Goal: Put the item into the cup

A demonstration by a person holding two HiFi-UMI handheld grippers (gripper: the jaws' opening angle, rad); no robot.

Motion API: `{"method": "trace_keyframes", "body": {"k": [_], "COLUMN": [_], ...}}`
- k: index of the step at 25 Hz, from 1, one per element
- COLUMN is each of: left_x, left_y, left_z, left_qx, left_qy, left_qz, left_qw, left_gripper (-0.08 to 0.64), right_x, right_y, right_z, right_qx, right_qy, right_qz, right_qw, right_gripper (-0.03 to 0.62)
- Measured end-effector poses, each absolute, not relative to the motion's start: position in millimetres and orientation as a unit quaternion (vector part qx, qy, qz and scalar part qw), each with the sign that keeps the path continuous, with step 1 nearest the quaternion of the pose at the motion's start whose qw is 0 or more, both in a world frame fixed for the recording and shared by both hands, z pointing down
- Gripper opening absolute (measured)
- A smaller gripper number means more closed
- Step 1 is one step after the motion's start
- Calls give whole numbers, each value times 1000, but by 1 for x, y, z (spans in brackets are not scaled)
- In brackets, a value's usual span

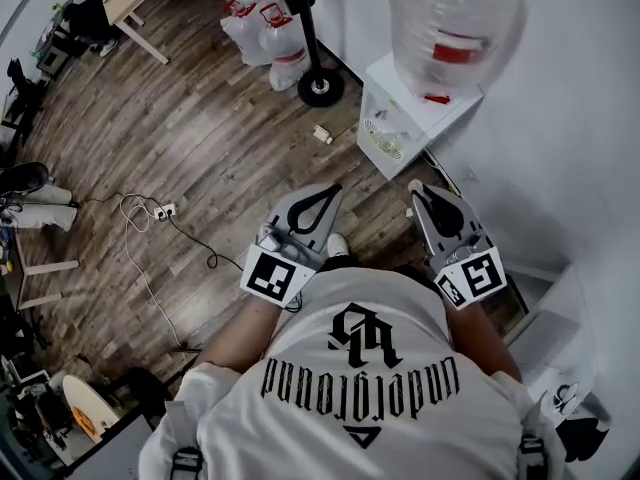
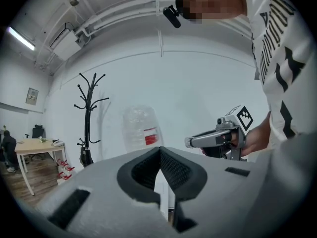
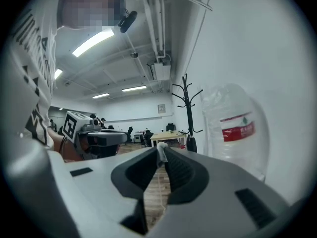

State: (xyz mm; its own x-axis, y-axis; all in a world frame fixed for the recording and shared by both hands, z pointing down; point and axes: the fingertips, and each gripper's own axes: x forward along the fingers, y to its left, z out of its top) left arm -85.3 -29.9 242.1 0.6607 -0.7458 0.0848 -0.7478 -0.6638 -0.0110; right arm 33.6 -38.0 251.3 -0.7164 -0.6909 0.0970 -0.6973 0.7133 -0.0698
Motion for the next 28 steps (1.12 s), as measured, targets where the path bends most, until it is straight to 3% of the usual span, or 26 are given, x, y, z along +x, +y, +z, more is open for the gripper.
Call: {"method": "trace_keyframes", "body": {"k": [9,28], "left_x": [-109,-85], "left_y": [-57,-160], "left_z": [273,388], "left_qx": [912,898], "left_qy": [-404,-409], "left_qz": [50,109], "left_qw": [47,120], "left_gripper": [6,6], "right_x": [5,40], "right_y": [-66,-196], "right_z": [282,443], "right_qx": [381,373], "right_qy": [-920,-908], "right_qz": [65,110], "right_qw": [60,155], "right_gripper": [54,55]}}
